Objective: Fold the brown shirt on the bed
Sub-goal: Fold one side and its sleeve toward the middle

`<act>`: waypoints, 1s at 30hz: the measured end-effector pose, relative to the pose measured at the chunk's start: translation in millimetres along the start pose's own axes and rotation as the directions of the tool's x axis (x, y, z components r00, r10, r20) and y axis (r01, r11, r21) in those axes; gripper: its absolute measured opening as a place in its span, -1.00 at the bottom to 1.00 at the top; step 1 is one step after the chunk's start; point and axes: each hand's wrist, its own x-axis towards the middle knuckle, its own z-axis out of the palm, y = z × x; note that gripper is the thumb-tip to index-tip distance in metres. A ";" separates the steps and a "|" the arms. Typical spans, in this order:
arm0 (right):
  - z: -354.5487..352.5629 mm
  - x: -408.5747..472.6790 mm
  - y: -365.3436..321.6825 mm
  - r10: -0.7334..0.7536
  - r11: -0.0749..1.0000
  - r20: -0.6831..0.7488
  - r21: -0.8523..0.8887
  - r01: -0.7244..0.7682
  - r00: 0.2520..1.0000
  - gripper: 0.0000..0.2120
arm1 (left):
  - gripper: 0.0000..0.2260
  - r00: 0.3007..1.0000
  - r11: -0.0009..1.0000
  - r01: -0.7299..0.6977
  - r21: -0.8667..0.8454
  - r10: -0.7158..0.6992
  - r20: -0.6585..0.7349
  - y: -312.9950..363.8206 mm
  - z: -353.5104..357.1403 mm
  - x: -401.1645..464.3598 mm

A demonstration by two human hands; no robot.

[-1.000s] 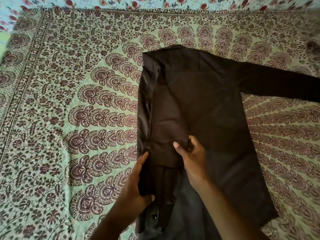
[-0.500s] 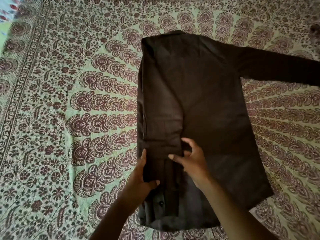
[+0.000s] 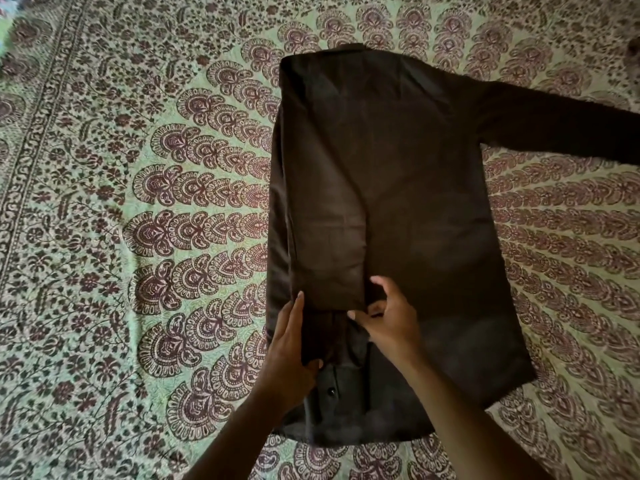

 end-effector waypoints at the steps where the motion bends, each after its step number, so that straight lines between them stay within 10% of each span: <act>1: 1.1 -0.1 5.2 -0.027 0.999 0.017 -0.027 0.027 0.999 -0.29 | 0.08 1.000 0.999 -0.007 0.032 0.007 -0.013 -0.1 1.2 1.0; 6: 2.5 -0.4 18.6 -0.099 0.980 0.072 -0.163 0.110 0.992 -0.28 | -0.04 0.998 0.985 0.010 0.171 0.000 -0.063 -2.1 -0.1 6.7; 16: 10.2 67.8 -44.9 -0.301 0.923 -0.254 -0.318 0.215 0.919 -0.49 | -0.41 0.958 0.981 0.115 0.159 -0.068 -0.277 38.0 -48.7 98.0; 30: -15.0 151.1 -101.1 0.034 0.974 -0.184 -0.214 -0.073 0.982 -0.70 | -0.51 0.972 0.994 0.051 -0.094 -0.071 -0.226 69.3 -118.9 216.3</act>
